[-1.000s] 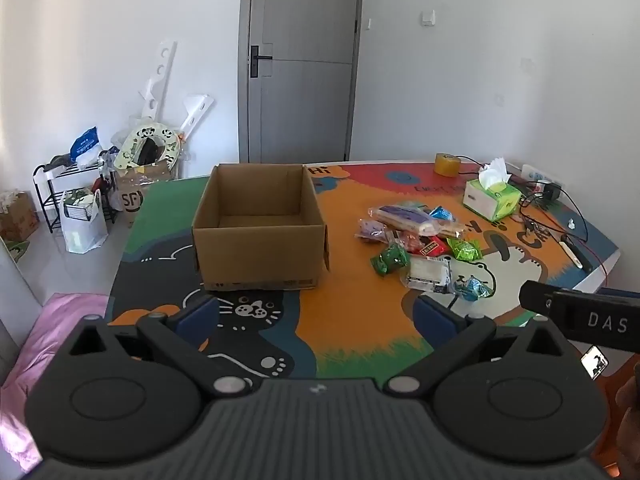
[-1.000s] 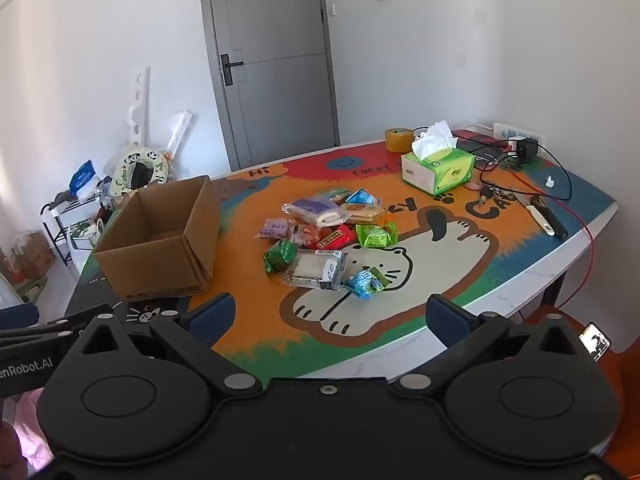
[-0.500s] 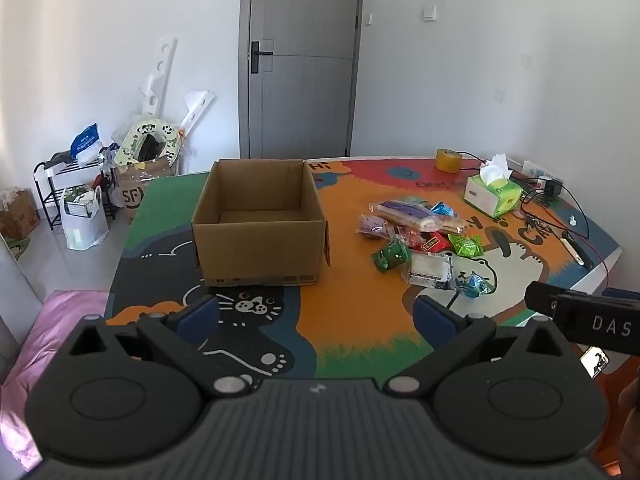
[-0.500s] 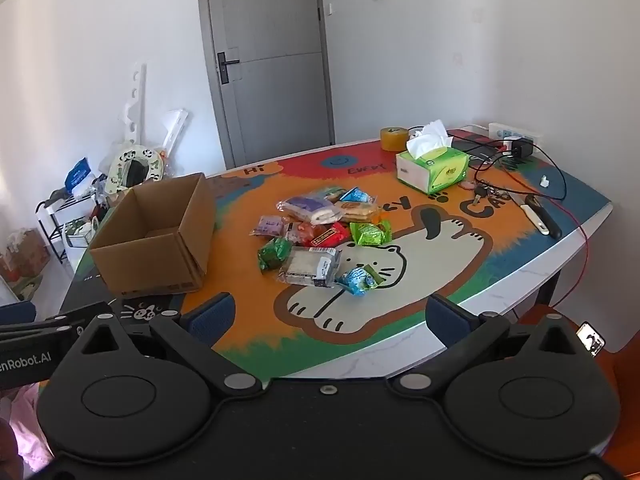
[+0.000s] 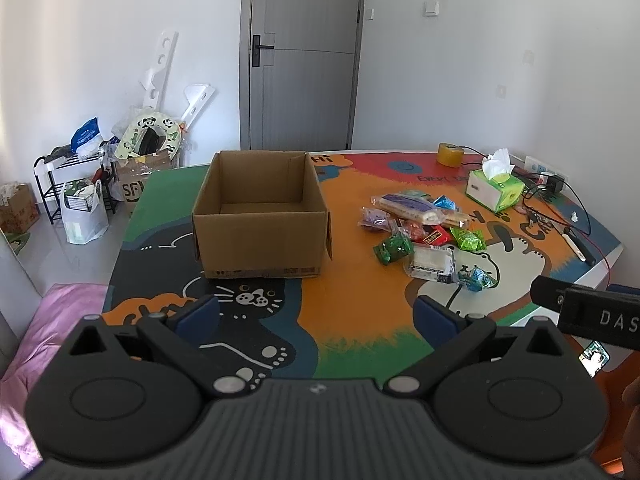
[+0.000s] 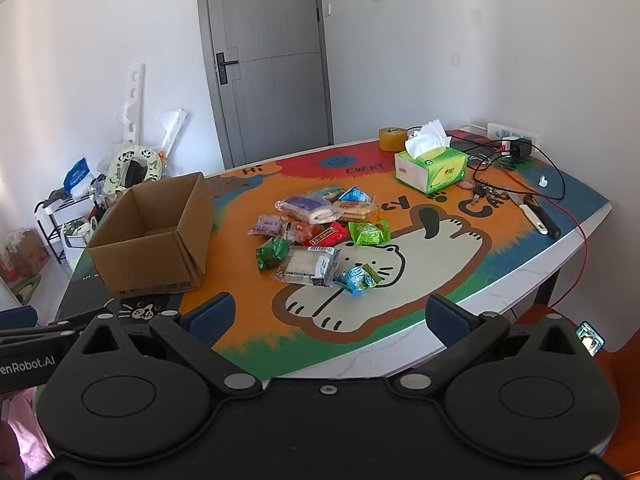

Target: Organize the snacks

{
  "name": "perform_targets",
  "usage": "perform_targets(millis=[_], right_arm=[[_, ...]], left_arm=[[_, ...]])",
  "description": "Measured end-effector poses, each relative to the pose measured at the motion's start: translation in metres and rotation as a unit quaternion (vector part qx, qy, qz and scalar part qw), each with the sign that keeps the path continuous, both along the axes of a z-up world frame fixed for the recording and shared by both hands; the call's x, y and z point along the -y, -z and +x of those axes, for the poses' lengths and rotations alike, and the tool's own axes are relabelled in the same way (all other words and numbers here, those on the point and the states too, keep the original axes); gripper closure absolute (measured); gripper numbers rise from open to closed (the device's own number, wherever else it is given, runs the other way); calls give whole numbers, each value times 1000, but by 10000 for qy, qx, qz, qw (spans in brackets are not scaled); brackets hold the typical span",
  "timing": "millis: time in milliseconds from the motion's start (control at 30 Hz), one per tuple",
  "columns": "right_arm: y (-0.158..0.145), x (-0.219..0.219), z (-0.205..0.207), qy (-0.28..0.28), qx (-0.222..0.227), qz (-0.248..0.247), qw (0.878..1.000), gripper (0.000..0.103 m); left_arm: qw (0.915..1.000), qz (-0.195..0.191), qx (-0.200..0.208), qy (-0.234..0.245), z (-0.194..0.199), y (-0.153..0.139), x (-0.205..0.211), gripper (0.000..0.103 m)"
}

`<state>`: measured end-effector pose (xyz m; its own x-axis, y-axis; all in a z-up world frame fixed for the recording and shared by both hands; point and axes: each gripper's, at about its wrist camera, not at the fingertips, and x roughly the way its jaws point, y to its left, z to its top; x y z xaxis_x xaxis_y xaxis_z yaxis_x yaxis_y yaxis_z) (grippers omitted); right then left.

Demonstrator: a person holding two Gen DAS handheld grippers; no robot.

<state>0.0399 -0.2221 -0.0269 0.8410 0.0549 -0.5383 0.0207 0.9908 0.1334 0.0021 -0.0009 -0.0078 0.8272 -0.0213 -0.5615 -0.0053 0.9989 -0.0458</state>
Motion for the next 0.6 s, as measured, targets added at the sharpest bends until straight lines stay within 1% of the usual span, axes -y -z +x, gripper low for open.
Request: perform_targets(millis=[467,600], right_arm=[[1,-2,2,-9,-49,-65,10000,0],[0,-3,1,-40,-1,-74,10000,0]], left_arm=[[9999,-51,-109,-5,4,8,-4,1],[9999,-74,-116,-24,3,8,-5,1]])
